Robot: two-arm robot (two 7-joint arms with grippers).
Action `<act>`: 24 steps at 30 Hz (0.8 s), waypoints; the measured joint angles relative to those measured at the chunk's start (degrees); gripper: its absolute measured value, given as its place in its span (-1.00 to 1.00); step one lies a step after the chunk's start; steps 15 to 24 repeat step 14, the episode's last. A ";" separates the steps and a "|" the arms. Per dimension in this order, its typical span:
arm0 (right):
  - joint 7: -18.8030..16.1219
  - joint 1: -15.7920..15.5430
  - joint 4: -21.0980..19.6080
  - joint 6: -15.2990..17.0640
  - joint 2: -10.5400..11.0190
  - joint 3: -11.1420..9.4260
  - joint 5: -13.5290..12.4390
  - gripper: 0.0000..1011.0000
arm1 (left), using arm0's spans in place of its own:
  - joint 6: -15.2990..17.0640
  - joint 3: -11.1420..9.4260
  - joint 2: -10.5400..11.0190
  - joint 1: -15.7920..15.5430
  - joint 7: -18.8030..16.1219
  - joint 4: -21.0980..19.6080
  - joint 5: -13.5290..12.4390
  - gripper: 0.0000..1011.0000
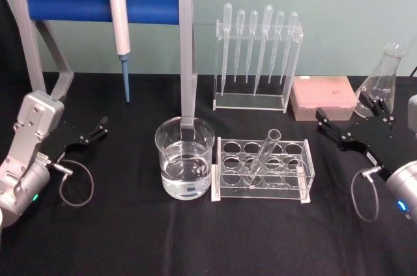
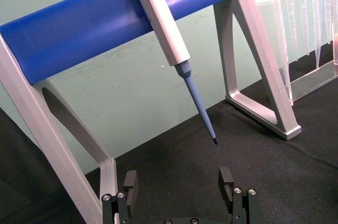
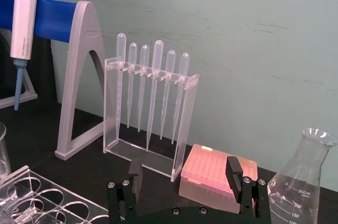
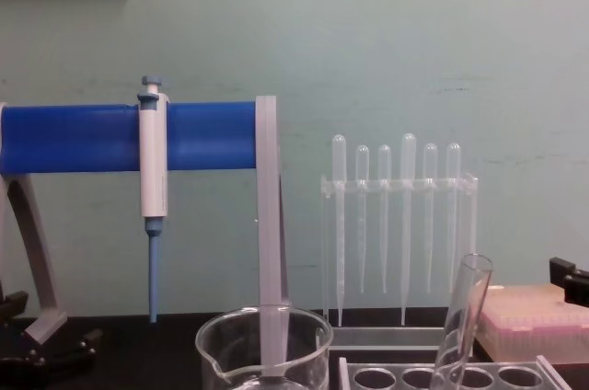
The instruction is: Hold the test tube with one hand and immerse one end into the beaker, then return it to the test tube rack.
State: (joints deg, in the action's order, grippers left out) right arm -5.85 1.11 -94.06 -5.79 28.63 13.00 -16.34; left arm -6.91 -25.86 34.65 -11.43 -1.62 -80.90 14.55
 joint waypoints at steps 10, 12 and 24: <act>0.15 -0.05 -0.08 0.08 0.00 -0.06 0.00 0.98 | 0.00 0.00 0.00 0.00 0.00 0.00 0.00 0.98; 0.16 -0.07 -0.10 0.09 0.00 -0.06 0.00 0.98 | 0.00 0.00 0.00 0.00 0.00 0.00 0.00 0.98; 0.17 -0.08 -0.11 0.10 0.00 -0.06 0.00 0.98 | 0.00 0.00 0.00 0.00 0.00 0.00 0.00 0.98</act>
